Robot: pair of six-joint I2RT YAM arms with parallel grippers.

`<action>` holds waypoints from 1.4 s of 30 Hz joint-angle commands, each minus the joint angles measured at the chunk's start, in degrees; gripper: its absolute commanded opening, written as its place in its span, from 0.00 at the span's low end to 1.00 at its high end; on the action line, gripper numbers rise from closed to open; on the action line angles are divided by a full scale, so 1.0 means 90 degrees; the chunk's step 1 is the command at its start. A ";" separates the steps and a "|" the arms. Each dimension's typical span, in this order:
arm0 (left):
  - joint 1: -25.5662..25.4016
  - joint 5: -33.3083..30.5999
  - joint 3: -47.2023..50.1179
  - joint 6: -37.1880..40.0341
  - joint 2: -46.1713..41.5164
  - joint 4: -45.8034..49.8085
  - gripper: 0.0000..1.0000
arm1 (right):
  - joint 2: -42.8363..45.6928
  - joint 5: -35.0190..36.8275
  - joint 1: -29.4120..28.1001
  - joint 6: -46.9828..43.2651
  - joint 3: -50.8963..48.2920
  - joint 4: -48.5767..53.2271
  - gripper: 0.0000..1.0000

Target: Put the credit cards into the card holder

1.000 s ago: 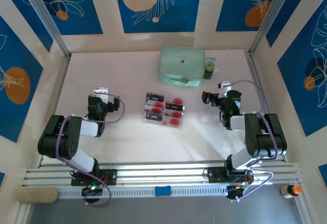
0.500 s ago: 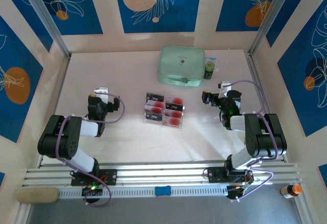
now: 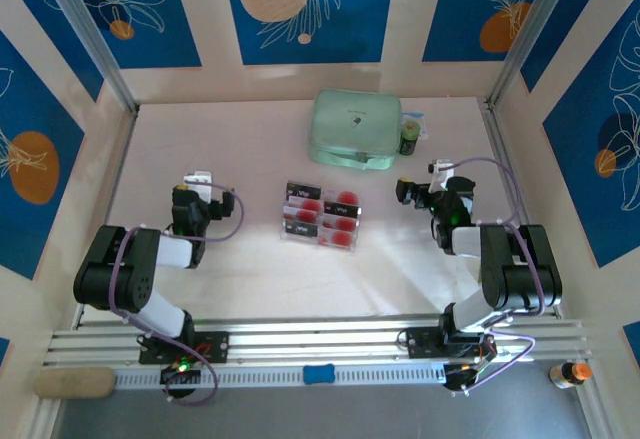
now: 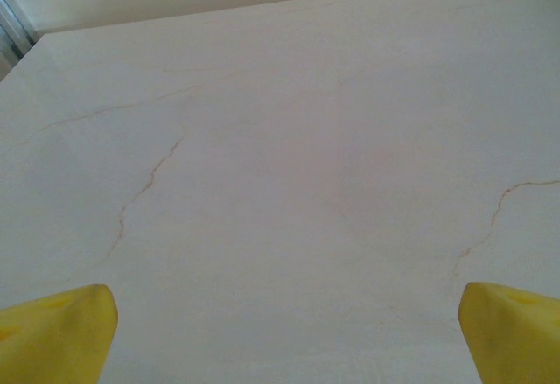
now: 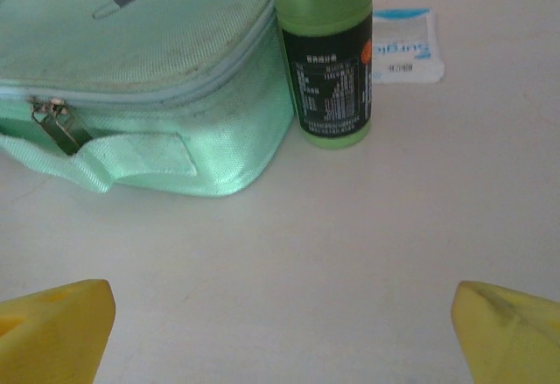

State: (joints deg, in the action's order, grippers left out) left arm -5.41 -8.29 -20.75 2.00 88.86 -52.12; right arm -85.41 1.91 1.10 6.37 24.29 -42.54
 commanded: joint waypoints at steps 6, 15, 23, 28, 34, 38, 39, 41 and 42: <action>0.0045 -0.0445 -0.0823 -0.0146 -0.1212 0.2116 1.00 | 0.1859 0.0525 0.0001 0.1439 0.1179 0.3775 0.99; 0.0036 0.0124 -0.2662 -0.2397 -0.2183 0.6014 1.00 | 0.2959 -0.1088 0.0396 0.2984 0.1630 0.5850 0.99; -0.0511 0.0603 -0.2769 -0.3531 -0.2222 0.8052 1.00 | 0.2903 -0.2115 -0.0778 0.2646 0.1666 0.7074 0.92; -0.1146 0.0320 -0.2402 -0.3641 -0.2073 0.8310 1.00 | 0.2702 -0.0781 -0.2485 0.2309 0.1670 0.7849 0.90; -0.1797 -0.0054 -0.2551 -0.3556 -0.1415 0.8506 1.00 | 0.2168 0.0359 -0.3853 0.2227 0.1646 0.8096 0.90; -0.1972 -0.0079 -0.2663 -0.3581 -0.0983 0.8490 1.00 | 0.1658 0.0924 -0.4381 0.2222 0.1952 0.8208 0.91; -0.2027 -0.0115 -0.2716 -0.3591 -0.0887 0.8496 1.00 | 0.1469 0.1086 -0.4499 0.2204 0.2104 0.8324 0.91; -0.2134 -0.0197 -0.2821 -0.3574 -0.0709 0.8520 1.00 | 0.1058 0.1404 -0.4703 0.2154 0.2397 0.8565 0.91; -0.2190 -0.0244 -0.2875 -0.3572 -0.0621 0.8526 1.00 | 0.0785 0.1606 -0.4814 0.2182 0.2566 0.8723 0.91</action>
State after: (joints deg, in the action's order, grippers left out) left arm -23.75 -8.43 -43.86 -29.74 81.87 23.18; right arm -75.11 10.02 -40.38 26.98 43.79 31.97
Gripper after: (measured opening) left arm 0.998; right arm 0.909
